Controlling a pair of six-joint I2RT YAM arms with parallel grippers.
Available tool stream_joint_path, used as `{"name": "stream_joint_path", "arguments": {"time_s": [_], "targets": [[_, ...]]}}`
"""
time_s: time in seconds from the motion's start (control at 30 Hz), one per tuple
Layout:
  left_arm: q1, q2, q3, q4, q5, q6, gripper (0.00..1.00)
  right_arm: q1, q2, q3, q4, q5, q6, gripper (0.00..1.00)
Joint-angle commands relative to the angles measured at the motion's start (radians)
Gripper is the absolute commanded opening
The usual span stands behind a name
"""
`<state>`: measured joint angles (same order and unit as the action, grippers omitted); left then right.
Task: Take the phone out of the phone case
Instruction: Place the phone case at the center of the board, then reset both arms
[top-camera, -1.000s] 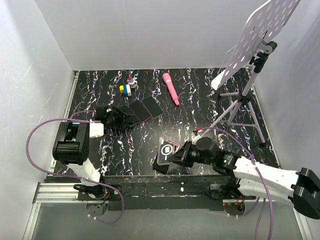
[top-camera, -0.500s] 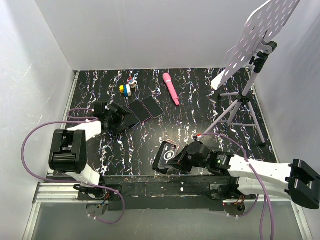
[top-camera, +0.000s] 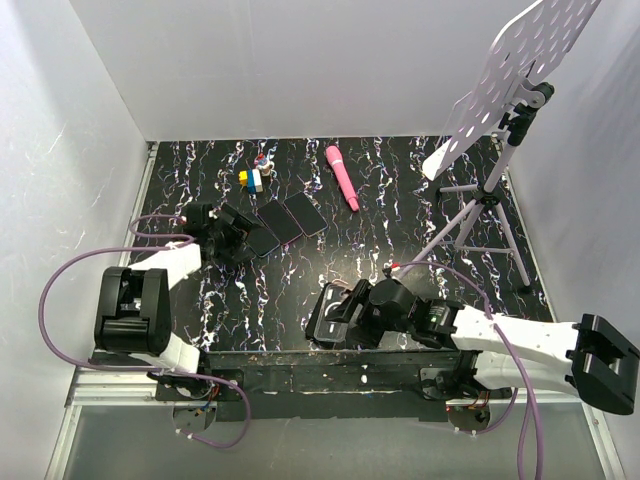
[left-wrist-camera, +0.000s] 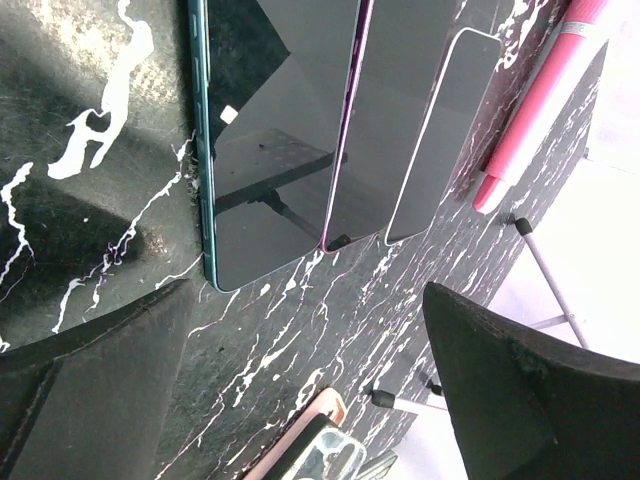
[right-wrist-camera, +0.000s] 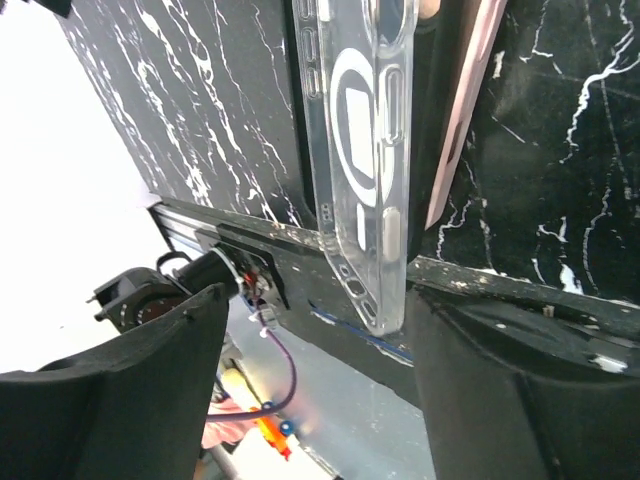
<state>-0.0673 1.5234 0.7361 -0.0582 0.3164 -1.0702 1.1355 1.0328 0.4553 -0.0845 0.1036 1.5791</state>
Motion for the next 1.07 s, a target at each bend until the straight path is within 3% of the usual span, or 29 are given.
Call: {"name": "stream_joint_path", "arguments": {"time_s": [0.0, 0.23, 0.5, 0.63, 0.87, 1.03], "targets": [[-0.012, -0.087, 0.023, -0.005, -0.056, 0.045, 0.98, 0.006, -0.034, 0.052, -0.098, 0.041, -0.045, 0.81], [-0.074, -0.161, 0.055, -0.048, -0.169, 0.148, 0.98, 0.006, -0.126, 0.141, -0.377, 0.160, -0.197, 0.86], [-0.353, -0.322, 0.132, -0.130, -0.407, 0.407, 0.98, 0.006, -0.246, 0.266, -0.693, 0.355, -0.384, 0.88], [-0.388, -0.489, 0.103, -0.144, -0.413, 0.464, 0.98, 0.006, -0.388, 0.299, -0.759, 0.487, -0.482, 0.88], [-0.391, -0.721, 0.128, -0.143, -0.425, 0.535, 0.98, 0.006, -0.686, 0.274, -0.586, 0.588, -0.755, 0.89], [-0.393, -0.770, 0.114, -0.104, -0.419, 0.521, 0.98, 0.006, -0.879, 0.166, -0.405, 0.614, -0.861, 0.89]]}}
